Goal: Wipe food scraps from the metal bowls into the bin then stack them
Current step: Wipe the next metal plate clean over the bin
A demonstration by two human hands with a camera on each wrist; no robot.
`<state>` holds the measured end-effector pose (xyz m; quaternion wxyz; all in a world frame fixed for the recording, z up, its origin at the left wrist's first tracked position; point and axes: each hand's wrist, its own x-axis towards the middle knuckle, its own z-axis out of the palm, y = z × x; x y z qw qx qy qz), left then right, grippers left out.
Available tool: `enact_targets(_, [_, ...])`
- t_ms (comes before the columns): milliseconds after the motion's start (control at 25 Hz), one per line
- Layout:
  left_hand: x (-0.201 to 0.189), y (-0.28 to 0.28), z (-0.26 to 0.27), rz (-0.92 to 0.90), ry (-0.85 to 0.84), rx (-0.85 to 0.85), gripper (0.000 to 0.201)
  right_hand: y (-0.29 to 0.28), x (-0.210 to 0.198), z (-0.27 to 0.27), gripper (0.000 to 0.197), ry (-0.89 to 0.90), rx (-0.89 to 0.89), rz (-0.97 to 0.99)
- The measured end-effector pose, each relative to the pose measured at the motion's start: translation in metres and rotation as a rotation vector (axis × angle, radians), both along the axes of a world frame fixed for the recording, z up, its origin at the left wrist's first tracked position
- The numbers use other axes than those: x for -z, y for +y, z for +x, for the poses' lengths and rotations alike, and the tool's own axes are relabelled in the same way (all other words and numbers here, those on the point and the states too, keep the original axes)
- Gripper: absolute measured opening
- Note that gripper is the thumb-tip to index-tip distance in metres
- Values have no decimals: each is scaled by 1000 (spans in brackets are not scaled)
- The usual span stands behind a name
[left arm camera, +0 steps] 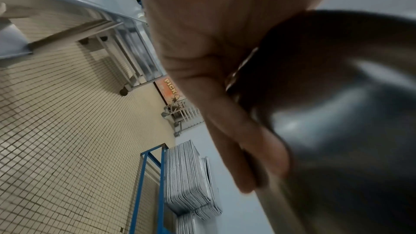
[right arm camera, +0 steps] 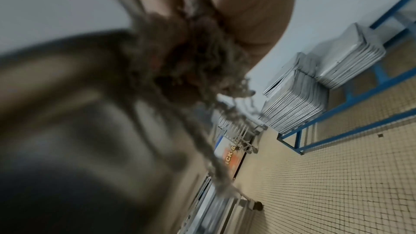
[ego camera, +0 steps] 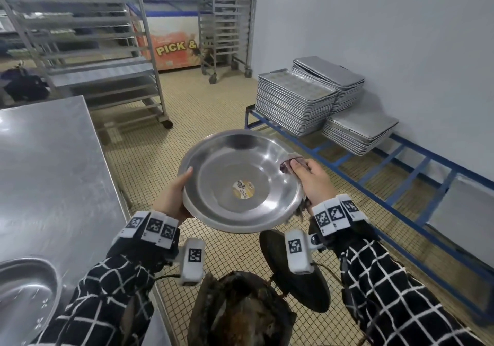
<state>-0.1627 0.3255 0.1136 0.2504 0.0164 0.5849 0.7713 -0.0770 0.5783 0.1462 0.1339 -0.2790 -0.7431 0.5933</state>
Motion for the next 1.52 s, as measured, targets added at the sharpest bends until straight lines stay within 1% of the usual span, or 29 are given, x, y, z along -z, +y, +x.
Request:
enact_targets(80, [2,4,8,18,21,-112,38,-20,3,4,23,28,50,-14])
enact_targets(160, [3,7,20,18,39,-185,33,-47,12,9,18,110,106,-84])
enact_targets(280, [11,5,33,-3,4,-234,29,-82,27,9,19,175,126,-173])
enact_targets(400, [14,-13,46,-106,-3,-249,28,-104,35,-1,19,168,76,-189])
enact_targets(480, [15,-42,53,-212,64,-277,29,-121,37,-10,19,156,-12,-184])
enact_targets(600, [13,-107,62,-286,142,-449,12,-154,37,-27,19,139,-135,-165])
enact_targets(680, [7,-150,65,-368,165,-526,10,-176,39,-43,23,109,-210,-133])
enact_targets(800, [3,-219,65,-420,119,-617,12,-227,47,-70,16,57,-358,-115])
enact_targets(880, [0,-260,59,-424,72,-653,21,-266,48,-87,17,35,-438,-90])
enact_targets(960, [-7,-297,50,-493,44,-642,23,-305,46,-109,21,25,-499,-48])
enact_targets(1080, [-11,-340,29,-672,21,-578,11,-352,51,-144,28,-47,-582,87])
enact_targets(1240, [9,-384,-19,-843,-84,-494,20,-403,66,-199,26,-115,-634,199])
enact_targets(1320, [21,-396,-42,-990,-94,-417,21,-418,75,-223,24,-167,-647,279])
enact_targets(1440, [34,-410,-66,-1206,-92,-225,30,-430,91,-254,24,-230,-693,360])
enact_targets(1520, [41,-414,-76,-1240,-111,-161,27,-432,98,-267,27,-290,-739,419])
